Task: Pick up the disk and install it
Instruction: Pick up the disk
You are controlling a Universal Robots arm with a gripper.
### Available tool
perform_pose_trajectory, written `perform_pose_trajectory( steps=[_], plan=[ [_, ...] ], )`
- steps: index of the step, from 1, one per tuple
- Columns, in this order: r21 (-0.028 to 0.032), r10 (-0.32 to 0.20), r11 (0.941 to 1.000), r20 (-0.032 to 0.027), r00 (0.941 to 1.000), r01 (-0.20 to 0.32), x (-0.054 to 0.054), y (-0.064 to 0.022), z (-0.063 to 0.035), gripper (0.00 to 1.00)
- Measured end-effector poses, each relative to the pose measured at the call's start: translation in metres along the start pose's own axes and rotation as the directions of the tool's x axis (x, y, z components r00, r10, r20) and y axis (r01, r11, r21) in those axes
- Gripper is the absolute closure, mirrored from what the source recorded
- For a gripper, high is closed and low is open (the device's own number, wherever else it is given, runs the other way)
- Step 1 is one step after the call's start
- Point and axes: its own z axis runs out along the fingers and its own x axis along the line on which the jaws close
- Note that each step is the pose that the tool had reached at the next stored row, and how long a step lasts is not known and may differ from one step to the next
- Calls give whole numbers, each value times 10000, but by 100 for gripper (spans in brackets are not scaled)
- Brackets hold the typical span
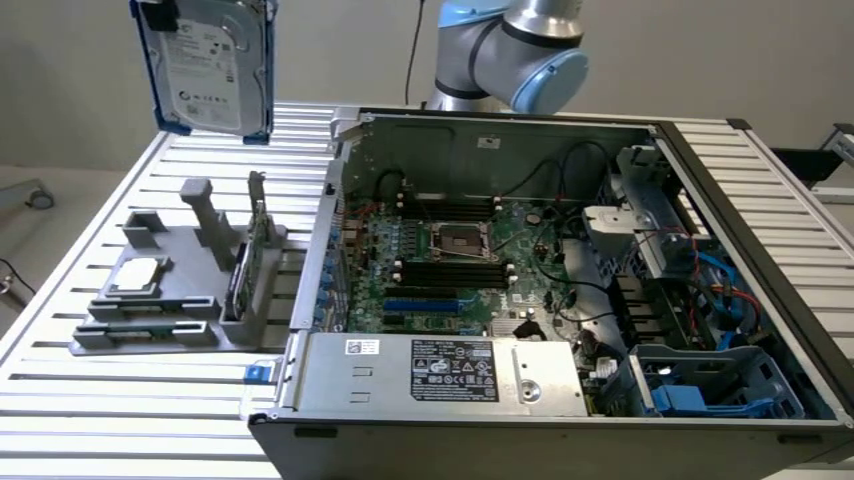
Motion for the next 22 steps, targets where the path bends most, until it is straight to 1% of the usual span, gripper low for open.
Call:
perform_pose_trajectory(
  steps=[3, 5, 9, 22],
  plan=[
    [1, -3, 10000, 44, 10000, 3, 17, -130, -115, 67],
    [6, -5, 10000, 79, 10000, 5, 34, -217, -157, 67],
    [6, -6, 10000, 95, 10000, 6, 107, -390, -182, 67],
    [9, -8, 10000, 119, 9999, 8, 418, -924, -233, 67]
  ],
)
